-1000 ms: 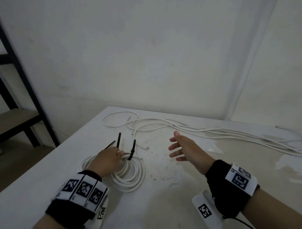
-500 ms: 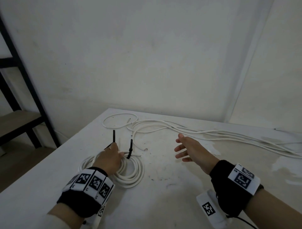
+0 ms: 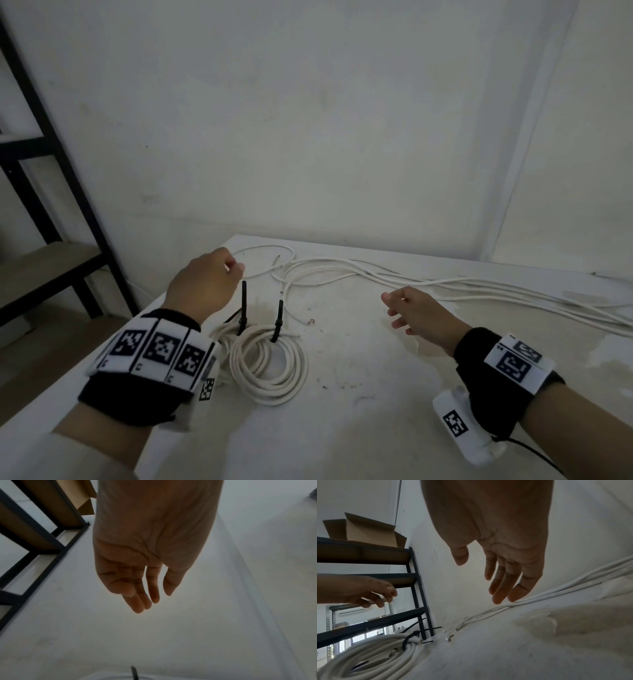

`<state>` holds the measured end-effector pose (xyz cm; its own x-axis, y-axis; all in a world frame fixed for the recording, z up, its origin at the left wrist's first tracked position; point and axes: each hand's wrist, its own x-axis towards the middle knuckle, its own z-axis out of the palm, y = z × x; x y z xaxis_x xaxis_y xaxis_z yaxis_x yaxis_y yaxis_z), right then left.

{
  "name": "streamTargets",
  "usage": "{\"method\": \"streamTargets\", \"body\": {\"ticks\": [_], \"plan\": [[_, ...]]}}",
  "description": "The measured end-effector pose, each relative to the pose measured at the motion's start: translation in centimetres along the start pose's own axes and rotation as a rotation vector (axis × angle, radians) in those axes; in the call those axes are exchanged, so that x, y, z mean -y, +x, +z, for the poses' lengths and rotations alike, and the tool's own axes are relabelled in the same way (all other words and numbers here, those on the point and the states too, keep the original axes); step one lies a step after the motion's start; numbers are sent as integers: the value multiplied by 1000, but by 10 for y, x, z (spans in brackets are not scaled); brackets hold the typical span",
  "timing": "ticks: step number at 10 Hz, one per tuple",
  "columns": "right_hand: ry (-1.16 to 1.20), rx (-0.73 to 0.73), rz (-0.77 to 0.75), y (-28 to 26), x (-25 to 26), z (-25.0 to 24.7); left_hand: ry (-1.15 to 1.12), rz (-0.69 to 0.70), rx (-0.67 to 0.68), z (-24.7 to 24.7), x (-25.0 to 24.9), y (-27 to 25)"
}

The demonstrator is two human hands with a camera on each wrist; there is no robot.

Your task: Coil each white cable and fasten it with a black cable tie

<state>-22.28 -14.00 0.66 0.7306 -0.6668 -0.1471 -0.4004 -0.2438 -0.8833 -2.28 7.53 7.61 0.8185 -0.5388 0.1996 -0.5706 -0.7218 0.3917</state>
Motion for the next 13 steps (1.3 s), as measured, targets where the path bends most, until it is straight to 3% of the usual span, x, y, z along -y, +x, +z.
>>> {"method": "streamTargets", "body": {"ticks": [4, 7, 9, 10, 12, 13], "plan": [[-439, -116, -38, 68, 0, -41, 27, 133, 122, 19, -79, 48], [-681, -18, -10, 117, -12, -43, 97, 49, 239, 58, -84, 115], [-817, 114, 55, 134, -24, -40, 239, 15, 359, 89, -79, 135], [-901, 111, 20, 135, -23, -38, 341, 1, 390, 108, -79, 137], [-651, -40, -192, 129, -17, -55, 449, -8, 468, 124, -84, 137], [-421, -111, -365, 116, -8, -68, 314, -39, 402, 132, -81, 147]]}}
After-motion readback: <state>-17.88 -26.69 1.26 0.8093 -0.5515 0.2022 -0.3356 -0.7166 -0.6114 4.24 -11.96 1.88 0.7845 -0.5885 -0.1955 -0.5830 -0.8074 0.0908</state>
